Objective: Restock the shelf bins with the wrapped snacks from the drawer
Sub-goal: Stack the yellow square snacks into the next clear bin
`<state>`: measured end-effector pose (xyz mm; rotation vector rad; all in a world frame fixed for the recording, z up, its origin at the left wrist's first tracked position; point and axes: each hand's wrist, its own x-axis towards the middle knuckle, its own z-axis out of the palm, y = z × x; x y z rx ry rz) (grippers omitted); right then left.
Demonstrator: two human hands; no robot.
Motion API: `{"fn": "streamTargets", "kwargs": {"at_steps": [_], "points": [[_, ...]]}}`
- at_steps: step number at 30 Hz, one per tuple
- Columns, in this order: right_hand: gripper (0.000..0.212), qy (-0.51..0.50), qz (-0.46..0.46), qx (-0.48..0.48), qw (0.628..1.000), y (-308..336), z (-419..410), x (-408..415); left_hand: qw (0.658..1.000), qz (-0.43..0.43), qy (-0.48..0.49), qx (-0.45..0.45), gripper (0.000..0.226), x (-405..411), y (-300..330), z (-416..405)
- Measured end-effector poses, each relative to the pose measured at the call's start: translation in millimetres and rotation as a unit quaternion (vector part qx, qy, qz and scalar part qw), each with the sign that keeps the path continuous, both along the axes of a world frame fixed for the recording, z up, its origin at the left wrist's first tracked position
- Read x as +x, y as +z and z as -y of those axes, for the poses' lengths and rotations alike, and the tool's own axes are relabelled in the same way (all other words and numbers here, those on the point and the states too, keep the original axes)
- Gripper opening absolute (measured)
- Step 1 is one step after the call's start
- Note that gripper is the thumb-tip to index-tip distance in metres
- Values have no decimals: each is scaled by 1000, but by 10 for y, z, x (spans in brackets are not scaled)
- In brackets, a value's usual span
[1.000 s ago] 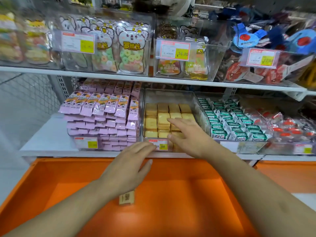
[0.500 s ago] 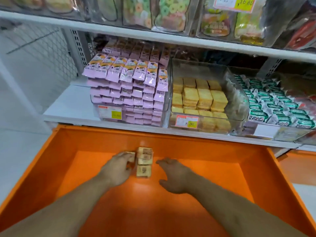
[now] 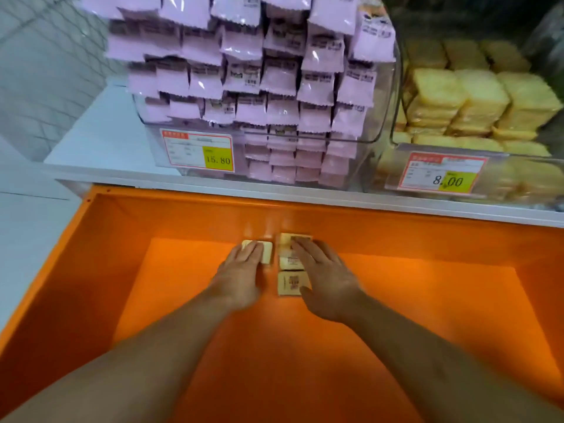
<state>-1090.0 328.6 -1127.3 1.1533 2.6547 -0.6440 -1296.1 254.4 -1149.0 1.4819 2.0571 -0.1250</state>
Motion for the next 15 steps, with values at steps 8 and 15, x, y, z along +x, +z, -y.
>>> {"fn": "streamTargets", "kwargs": {"at_steps": [8,15], "points": [[77,-41,-6,88,995,-97,-18,-104,994,-101,0,44,73,11,-167,31],[46,-105,-46,24,993,86,20,104,998,-59,14,2,81,70,204,108]]}}
